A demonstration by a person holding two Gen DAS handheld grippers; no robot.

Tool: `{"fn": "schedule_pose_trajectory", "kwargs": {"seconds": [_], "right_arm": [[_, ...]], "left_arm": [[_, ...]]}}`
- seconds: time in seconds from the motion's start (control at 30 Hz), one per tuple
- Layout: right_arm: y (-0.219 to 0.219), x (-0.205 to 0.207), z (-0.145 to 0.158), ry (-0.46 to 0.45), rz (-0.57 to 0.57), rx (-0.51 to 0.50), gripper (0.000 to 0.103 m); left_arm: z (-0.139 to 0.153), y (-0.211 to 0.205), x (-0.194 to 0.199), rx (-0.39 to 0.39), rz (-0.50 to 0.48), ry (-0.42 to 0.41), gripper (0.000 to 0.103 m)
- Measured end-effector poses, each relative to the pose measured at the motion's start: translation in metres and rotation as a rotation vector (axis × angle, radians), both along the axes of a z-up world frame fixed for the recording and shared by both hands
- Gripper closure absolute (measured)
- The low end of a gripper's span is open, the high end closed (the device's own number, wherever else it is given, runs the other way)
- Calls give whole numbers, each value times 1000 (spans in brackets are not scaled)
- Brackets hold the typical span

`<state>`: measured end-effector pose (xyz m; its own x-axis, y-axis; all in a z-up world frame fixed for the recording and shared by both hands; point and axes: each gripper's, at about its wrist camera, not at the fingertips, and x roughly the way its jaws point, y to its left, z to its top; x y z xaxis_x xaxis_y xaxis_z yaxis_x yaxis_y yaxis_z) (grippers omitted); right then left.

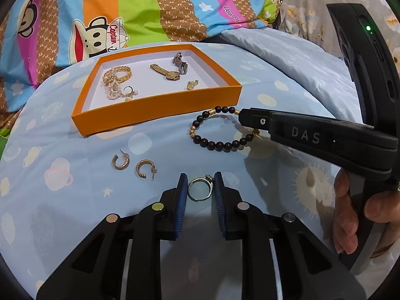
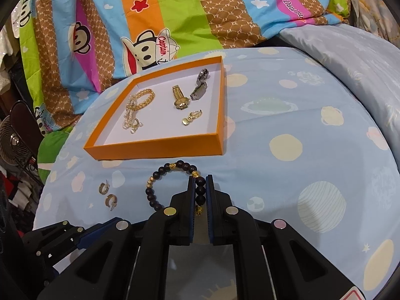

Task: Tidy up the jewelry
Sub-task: 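Carry the bead bracelet and silver ring in both tools over the box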

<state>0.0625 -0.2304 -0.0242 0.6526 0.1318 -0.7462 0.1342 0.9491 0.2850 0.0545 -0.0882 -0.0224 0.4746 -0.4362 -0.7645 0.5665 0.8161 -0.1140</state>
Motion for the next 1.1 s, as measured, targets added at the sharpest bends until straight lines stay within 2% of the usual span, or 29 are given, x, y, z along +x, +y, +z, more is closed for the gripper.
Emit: {"fn": "schedule_pose_trajectory", "kwargs": {"seconds": [0.17,0.37,0.53,0.7,0.83,1.0,1.1], "right_arm": [[-1,-10,10,-52,3,18,96],[2,-15,45,-127,43,27,96],[12,13,79,-170,101,-17,96],[30,67,98,-189,151,-19,96],[38,110,85,-163,174,50,96],[41,157,40,-60,190,138,96],[38,169,20,-12,165,110,96]], "left_arm": [[8,10,-2,-27,16,-6,82],[26,37,13,-49,73,-18,82],[46,56,41,-29,138,-75,82],[59,72,68,-36,194,-110,82],[62,79,90,-39,217,-113,82],[56,79,111,-33,220,-102,82],[52,76,119,-28,214,-94,82]]}}
